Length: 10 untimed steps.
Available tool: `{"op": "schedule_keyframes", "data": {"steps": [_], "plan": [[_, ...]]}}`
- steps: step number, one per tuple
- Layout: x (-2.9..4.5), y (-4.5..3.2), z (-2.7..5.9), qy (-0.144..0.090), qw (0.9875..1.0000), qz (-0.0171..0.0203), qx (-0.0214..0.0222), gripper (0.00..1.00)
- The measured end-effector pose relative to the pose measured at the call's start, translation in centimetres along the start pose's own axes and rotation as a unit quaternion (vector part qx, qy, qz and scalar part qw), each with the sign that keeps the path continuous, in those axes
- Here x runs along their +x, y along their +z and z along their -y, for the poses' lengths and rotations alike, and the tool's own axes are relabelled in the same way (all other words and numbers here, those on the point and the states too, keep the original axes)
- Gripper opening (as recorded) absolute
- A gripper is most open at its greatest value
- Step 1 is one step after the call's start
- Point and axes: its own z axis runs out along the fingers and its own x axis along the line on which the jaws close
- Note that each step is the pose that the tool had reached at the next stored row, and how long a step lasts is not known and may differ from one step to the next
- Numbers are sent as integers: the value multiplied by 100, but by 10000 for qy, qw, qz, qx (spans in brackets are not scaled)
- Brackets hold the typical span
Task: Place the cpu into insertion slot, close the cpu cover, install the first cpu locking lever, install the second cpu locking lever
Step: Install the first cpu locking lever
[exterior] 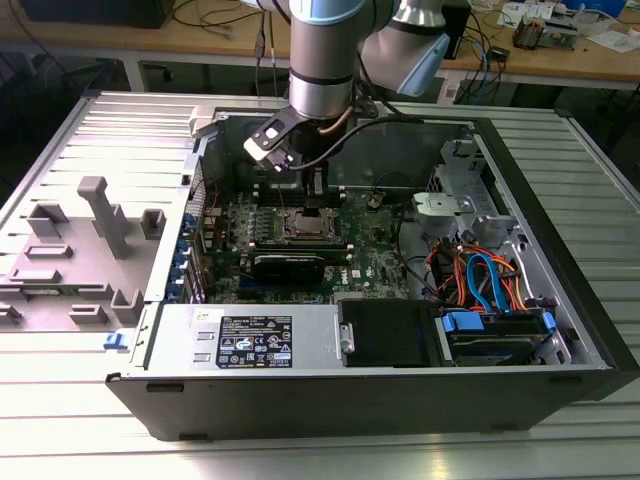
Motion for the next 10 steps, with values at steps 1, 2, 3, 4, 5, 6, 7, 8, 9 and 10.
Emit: {"op": "schedule_keyframes", "data": {"steps": [1, 2, 3, 4, 5, 6, 7, 8, 9, 10], "plan": [[-2, -28, 1, 0, 10000, 0, 0, 11], [-3, -48, 1, 0, 10000, 0, 0, 11], [-4, -65, 1, 0, 10000, 1, 0, 11], [-5, -85, 2, 0, 10000, 0, 0, 11], [-6, -100, 2, 0, 10000, 0, 0, 11], [-7, -118, 2, 0, 10000, 0, 0, 11], [-8, -135, 2, 0, 10000, 0, 0, 11], [-9, -153, 3, 0, 10000, 0, 0, 11], [-10, -166, 3, 0, 10000, 0, 0, 11], [-11, -188, 3, 0, 10000, 0, 0, 11]]}}
